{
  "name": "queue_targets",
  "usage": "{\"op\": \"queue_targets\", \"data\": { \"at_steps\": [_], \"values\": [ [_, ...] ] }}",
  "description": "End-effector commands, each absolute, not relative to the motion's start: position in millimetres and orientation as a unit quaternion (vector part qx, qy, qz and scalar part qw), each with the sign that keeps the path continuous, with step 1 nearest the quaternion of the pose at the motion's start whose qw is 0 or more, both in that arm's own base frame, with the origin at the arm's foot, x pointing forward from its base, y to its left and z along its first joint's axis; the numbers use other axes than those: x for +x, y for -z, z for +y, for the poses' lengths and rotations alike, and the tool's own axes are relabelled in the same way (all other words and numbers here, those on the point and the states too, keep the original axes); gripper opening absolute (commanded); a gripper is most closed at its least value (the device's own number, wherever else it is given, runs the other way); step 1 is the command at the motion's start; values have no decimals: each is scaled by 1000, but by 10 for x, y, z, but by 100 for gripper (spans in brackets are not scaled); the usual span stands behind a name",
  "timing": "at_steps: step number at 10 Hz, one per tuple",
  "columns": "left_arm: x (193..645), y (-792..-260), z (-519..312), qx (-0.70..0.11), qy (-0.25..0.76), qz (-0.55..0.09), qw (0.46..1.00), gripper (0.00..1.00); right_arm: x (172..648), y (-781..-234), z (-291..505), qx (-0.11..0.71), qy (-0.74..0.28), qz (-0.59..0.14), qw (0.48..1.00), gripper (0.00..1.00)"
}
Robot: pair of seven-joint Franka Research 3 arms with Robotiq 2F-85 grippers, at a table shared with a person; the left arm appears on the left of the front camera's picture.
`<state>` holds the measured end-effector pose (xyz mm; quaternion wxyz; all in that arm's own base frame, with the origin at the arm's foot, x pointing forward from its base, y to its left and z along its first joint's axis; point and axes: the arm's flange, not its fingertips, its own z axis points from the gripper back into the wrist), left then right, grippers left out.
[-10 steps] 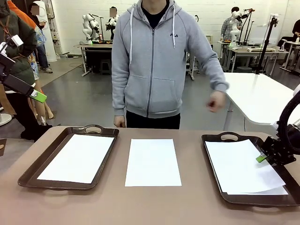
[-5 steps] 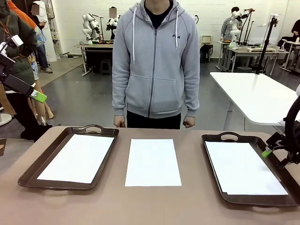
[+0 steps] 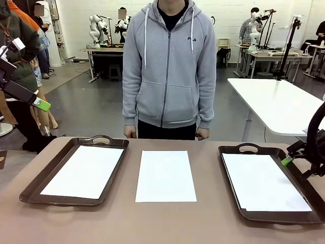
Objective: Sort the A4 documents.
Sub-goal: Place the A4 Paper in the designated Handle tray, then receive the A4 Paper.
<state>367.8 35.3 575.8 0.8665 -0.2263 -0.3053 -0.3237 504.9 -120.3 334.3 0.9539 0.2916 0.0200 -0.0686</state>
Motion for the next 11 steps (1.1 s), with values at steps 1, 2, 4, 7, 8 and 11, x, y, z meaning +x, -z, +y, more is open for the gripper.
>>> {"op": "queue_targets", "data": {
  "at_steps": [1, 2, 4, 7, 8, 11],
  "values": [
    [3673, -5760, 344, -223, 323, -305, 868, 100, 5023, -3329, -1207, 280, 59, 33, 957, 100],
    [3673, -5760, 344, -223, 323, -305, 868, 100, 5023, -3329, -1207, 280, 59, 33, 957, 100],
    [3673, -5760, 344, -223, 323, -305, 868, 100, 5023, -3329, -1207, 280, 59, 33, 957, 100],
    [3673, -5760, 344, -223, 323, -305, 868, 100, 5023, -3329, -1207, 280, 59, 33, 957, 100],
    [3673, -5760, 344, -223, 323, -305, 868, 100, 5023, -3329, -1207, 280, 59, 33, 957, 100],
    [3673, -5760, 344, -223, 323, -305, 868, 100, 5023, -3329, -1207, 280, 59, 33, 957, 100]
  ]
}}
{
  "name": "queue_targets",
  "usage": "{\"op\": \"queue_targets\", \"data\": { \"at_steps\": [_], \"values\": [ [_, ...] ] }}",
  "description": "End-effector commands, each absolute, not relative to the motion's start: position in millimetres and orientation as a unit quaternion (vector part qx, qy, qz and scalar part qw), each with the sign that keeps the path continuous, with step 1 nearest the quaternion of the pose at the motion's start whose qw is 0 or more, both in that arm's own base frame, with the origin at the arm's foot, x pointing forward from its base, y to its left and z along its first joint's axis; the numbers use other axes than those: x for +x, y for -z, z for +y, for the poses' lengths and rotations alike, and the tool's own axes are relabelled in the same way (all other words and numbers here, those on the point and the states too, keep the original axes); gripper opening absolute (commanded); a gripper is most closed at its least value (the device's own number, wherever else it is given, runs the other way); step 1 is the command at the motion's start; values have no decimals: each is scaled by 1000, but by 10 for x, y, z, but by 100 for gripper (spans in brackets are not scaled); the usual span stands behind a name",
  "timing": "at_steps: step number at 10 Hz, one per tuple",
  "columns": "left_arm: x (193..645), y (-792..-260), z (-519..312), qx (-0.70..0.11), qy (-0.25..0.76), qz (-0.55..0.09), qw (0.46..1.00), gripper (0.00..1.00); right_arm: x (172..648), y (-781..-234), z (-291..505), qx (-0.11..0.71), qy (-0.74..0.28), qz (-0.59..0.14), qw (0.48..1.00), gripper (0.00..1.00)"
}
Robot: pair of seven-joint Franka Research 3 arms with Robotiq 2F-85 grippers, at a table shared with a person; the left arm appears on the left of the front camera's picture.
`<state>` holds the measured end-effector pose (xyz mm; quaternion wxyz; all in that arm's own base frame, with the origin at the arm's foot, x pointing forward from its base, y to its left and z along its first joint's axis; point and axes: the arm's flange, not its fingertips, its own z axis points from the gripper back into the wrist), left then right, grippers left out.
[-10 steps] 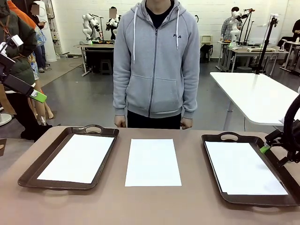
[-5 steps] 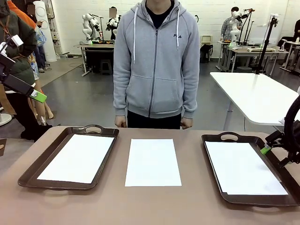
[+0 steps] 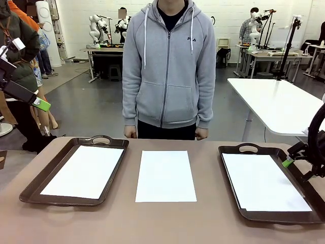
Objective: Sort the A4 documents.
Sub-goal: Receive the A4 Paper.
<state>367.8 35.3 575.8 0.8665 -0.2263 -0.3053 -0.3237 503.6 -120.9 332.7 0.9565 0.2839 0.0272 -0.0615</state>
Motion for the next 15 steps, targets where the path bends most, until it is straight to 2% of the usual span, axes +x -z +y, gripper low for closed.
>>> {"op": "queue_targets", "data": {
  "at_steps": [1, 6, 7, 9, 13, 15],
  "values": [
    [3673, -5760, 344, -223, 323, -305, 868, 100, 5023, -3329, -1207, 280, 59, 33, 957, 100],
    [3673, -5760, 344, -223, 323, -305, 868, 100, 5036, -3327, -1209, 284, 62, 27, 956, 100],
    [3673, -5760, 344, -223, 323, -305, 868, 100, 4808, -3551, -1047, 247, 13, -57, 967, 100],
    [3673, -5760, 344, -223, 323, -305, 868, 100, 4537, -4031, -689, 219, -110, -156, 957, 100],
    [3673, -5760, 344, -223, 323, -305, 868, 100, 4238, -5036, -18, 211, -322, -255, 887, 100],
    [3673, -5760, 344, -223, 323, -305, 868, 100, 4183, -5511, 60, 214, -380, -299, 849, 100]
  ]
}}
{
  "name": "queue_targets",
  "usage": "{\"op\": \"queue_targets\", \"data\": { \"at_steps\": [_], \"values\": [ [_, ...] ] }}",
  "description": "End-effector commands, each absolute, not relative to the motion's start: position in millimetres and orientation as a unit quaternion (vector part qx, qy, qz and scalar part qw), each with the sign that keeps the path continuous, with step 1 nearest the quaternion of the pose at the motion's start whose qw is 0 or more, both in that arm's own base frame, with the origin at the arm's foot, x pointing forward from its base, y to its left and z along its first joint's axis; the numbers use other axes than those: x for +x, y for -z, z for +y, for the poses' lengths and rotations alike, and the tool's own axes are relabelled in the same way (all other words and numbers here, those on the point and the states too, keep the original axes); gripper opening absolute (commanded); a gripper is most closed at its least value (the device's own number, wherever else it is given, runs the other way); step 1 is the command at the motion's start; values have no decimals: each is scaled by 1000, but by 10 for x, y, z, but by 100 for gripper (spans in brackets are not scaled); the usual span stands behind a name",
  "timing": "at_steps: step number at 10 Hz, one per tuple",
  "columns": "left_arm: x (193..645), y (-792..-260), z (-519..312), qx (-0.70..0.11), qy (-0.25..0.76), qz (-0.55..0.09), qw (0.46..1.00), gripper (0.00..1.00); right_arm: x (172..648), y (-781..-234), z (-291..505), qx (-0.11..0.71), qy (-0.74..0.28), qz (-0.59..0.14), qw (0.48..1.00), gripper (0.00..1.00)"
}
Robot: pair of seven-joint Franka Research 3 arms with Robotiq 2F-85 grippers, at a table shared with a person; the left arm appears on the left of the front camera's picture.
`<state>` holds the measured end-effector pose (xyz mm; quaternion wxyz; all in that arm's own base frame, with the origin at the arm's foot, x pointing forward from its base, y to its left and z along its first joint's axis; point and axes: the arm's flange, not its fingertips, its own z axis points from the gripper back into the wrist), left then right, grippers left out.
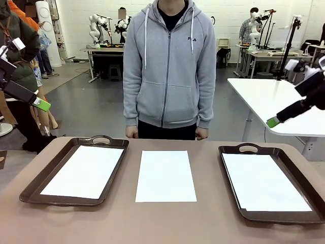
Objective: Sort the A4 documents.
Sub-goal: Receive the A4 Paper.
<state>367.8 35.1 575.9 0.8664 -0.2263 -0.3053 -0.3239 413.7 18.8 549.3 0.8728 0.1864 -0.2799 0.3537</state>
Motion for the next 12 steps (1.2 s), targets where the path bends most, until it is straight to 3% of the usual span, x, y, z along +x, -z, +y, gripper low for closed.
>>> {"op": "queue_targets", "data": {
  "at_steps": [1, 5, 12],
  "values": [
    [3673, -5760, 344, -223, 323, -305, 868, 100, 4195, -5701, 43, 228, -396, -309, 834, 100],
    [3673, -5760, 344, -223, 323, -305, 868, 100, 4227, -5993, 14, 283, -423, -305, 805, 100],
    [3673, -5760, 344, -223, 323, -305, 868, 100, 4410, -5943, -39, 289, -389, -292, 824, 100]
  ]
}}
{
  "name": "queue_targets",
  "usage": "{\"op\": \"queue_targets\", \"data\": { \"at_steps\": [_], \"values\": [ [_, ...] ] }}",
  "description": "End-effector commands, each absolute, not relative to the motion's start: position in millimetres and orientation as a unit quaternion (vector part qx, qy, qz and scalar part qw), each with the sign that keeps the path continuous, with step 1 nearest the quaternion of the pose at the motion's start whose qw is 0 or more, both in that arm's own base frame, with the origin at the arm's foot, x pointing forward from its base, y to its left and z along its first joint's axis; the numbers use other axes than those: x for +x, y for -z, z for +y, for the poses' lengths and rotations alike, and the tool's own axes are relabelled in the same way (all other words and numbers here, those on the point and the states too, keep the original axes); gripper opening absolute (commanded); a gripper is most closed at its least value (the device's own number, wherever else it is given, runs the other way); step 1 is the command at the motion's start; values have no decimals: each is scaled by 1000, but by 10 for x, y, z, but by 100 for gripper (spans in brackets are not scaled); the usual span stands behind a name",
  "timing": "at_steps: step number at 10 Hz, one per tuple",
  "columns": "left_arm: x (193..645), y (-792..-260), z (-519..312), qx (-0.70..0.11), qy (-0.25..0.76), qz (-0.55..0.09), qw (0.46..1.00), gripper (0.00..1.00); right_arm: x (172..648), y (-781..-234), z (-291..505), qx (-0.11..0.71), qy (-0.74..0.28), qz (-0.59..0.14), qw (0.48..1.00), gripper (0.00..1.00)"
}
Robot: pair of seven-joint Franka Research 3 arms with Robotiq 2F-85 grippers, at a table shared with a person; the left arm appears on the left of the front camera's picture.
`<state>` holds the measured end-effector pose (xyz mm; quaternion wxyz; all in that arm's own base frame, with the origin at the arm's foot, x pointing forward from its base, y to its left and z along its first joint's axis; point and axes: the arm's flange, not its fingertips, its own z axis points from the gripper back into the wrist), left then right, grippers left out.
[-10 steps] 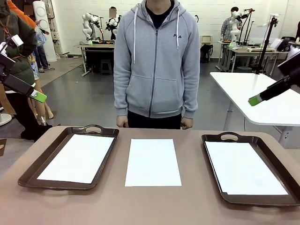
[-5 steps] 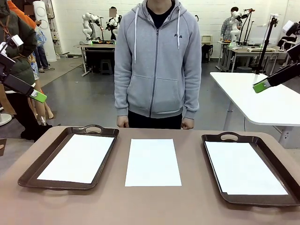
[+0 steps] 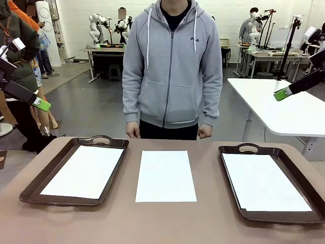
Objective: Sort the A4 documents.
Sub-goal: Receive the A4 Paper.
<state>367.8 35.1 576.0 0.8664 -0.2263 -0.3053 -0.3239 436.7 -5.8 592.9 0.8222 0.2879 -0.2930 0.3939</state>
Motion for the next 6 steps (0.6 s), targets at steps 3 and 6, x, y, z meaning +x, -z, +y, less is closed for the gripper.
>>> {"op": "queue_targets", "data": {
  "at_steps": [3, 6],
  "values": [
    [3673, -5760, 344, -223, 323, -305, 868, 100, 4367, -5929, -58, 288, -394, -293, 822, 100],
    [3673, -5760, 344, -223, 323, -305, 868, 100, 4367, -5929, -58, 288, -394, -293, 822, 100]
  ]
}}
